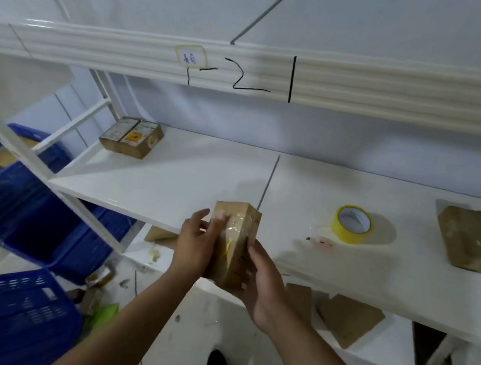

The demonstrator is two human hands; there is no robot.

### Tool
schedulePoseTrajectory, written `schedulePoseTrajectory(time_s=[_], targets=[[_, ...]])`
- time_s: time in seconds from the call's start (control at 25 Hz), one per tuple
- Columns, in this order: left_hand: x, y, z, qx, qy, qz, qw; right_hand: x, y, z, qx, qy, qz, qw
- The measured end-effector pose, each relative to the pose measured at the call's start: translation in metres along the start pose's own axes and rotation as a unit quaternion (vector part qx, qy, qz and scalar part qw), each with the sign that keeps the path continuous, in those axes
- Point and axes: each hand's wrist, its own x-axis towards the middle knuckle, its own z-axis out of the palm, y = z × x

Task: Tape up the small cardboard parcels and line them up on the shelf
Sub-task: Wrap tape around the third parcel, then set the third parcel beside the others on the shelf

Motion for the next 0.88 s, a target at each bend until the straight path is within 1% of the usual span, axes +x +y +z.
schedulePoseTrajectory(time_s=[0.04, 0.12, 0.2, 0.24, 0.32, 0.4, 0.44, 0.52, 0.56, 0.6, 0.68, 0.76, 0.88], targets=[[-0.002, -0.003, -0.007, -0.016, 0.01, 0.023, 1.0, -0.001, 0.002, 0.009, -0.047, -0.005, -0.036, 0.998], [-0.005, -0.007, -0.025, -0.081, -0.046, 0.058, 0.994, -0.003, 0.002, 0.031, -0.137, -0.008, -0.125, 0.983], [-0.004, -0.004, -0.043, -0.13, -0.098, 0.051, 0.985, -0.002, 0.0, 0.049, -0.196, -0.028, -0.181, 0.963], [-0.003, -0.001, -0.052, -0.149, -0.106, 0.037, 0.982, 0.0, -0.001, 0.055, -0.209, -0.04, -0.188, 0.959], [0.005, 0.003, -0.074, -0.21, -0.095, -0.003, 0.973, 0.008, -0.001, 0.069, -0.215, -0.059, -0.178, 0.958], [0.02, 0.0, -0.095, -0.289, -0.092, -0.044, 0.952, 0.017, -0.001, 0.082, -0.22, -0.094, -0.181, 0.954], [0.027, -0.002, -0.106, -0.306, -0.076, -0.063, 0.947, 0.023, -0.001, 0.091, -0.229, -0.12, -0.187, 0.948], [0.045, -0.006, -0.125, -0.274, -0.021, -0.08, 0.958, 0.037, 0.001, 0.113, -0.269, -0.148, -0.197, 0.931], [0.055, -0.009, -0.133, -0.237, 0.011, -0.075, 0.969, 0.043, 0.002, 0.125, -0.298, -0.14, -0.207, 0.921], [0.065, -0.014, -0.142, -0.203, 0.043, -0.061, 0.976, 0.05, 0.005, 0.137, -0.331, -0.115, -0.223, 0.91], [0.087, -0.022, -0.168, -0.19, 0.078, -0.033, 0.978, 0.068, 0.012, 0.166, -0.367, -0.06, -0.249, 0.894], [0.108, -0.031, -0.193, -0.199, 0.057, -0.018, 0.978, 0.085, 0.019, 0.193, -0.368, -0.025, -0.255, 0.894], [0.14, -0.045, -0.22, -0.211, -0.004, 0.0, 0.978, 0.11, 0.026, 0.222, -0.356, 0.008, -0.251, 0.9]])
